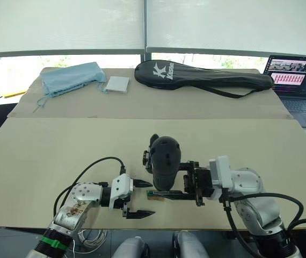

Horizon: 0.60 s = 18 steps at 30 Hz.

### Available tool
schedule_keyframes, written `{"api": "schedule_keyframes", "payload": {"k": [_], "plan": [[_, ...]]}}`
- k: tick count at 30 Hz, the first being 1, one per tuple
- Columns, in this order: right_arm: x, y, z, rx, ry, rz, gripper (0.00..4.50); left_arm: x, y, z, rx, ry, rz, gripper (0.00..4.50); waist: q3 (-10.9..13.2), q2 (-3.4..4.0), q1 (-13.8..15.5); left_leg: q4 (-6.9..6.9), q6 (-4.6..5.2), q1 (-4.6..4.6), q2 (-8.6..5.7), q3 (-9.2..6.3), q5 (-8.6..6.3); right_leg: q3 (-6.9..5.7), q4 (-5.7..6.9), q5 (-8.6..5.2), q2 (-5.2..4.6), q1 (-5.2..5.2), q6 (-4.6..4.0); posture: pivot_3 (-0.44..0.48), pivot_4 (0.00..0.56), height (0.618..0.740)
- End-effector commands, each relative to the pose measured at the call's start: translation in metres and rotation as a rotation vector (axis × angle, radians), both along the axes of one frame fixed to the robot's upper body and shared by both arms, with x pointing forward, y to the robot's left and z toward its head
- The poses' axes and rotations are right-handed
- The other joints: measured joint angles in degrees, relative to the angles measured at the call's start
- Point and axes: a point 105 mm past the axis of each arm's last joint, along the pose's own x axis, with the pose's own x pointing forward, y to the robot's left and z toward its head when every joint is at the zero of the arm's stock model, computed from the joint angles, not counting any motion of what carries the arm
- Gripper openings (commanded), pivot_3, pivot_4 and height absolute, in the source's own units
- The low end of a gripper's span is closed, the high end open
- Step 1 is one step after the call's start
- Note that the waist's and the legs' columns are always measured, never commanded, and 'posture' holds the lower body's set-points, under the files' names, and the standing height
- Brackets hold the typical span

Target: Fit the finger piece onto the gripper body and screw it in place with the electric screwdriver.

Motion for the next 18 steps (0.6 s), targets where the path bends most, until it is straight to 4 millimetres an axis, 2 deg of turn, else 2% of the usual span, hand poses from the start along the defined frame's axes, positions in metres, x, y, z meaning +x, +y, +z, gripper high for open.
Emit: {"api": "schedule_keyframes", "payload": {"k": [1,5,18], "plan": [[-0.0040,0.0015,0.0125,0.038,-0.070,0.019,1.92,-0.0021,-0.0025,-0.0017,0.000,-0.007,-0.015,4.50,0.00,0.00,0.01,0.00,0.00,0.00,0.00,0.00,0.00,0.01,0.00,0.00,0.00,0.00,0.00,0.000,0.150,0.740],[-0.0053,0.0031,0.0105,0.034,-0.065,0.024,1.92,-0.0007,-0.0016,-0.0091,0.009,0.000,-0.009,4.50,-0.01,0.01,0.06,0.00,0.00,0.01,0.00,0.00,0.00,0.04,0.00,0.00,-0.01,0.00,0.00,0.000,0.150,0.740],[-0.0066,-0.0011,0.0105,0.031,-0.067,0.014,1.92,0.0015,-0.0066,-0.0088,-0.007,-0.006,-0.018,4.50,-0.02,0.01,0.21,0.02,0.01,0.03,0.00,-0.01,0.00,0.13,0.00,0.00,-0.06,0.01,0.00,0.000,0.150,0.740]]}}
